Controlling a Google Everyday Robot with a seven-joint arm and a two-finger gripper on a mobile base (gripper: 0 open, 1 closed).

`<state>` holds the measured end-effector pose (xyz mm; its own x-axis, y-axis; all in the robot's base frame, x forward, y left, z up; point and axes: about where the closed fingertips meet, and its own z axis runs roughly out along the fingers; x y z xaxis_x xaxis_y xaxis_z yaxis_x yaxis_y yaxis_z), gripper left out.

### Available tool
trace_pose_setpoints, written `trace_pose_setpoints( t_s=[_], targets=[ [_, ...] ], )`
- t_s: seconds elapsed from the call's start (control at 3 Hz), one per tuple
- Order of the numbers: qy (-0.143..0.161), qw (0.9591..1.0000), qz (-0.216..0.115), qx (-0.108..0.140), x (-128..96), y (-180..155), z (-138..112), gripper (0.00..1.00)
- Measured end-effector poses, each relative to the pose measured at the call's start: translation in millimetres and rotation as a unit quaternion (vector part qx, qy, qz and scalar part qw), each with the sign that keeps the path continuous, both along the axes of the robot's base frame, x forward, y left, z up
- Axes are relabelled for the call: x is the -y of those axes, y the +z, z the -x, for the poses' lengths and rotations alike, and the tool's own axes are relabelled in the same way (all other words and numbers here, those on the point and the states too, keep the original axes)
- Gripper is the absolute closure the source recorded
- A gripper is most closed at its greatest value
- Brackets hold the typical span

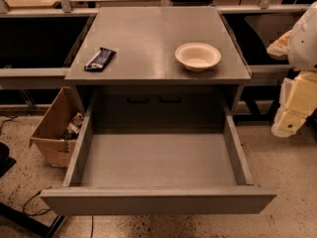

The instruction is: Close top drawer

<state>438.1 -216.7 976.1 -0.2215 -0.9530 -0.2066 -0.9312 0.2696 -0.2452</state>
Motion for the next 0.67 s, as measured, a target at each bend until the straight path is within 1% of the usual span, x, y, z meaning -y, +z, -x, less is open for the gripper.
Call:
trace_pose_setpoints(
  t_s=[0.33,0.67],
  targets=[
    [0.0,1.0,0.0,0.0,0.0,0.0,0.0,0.0],
    [-0.016,0.9997,-0.015,-0.01,-2.7,-43.6,19.5,0.27]
  ],
)
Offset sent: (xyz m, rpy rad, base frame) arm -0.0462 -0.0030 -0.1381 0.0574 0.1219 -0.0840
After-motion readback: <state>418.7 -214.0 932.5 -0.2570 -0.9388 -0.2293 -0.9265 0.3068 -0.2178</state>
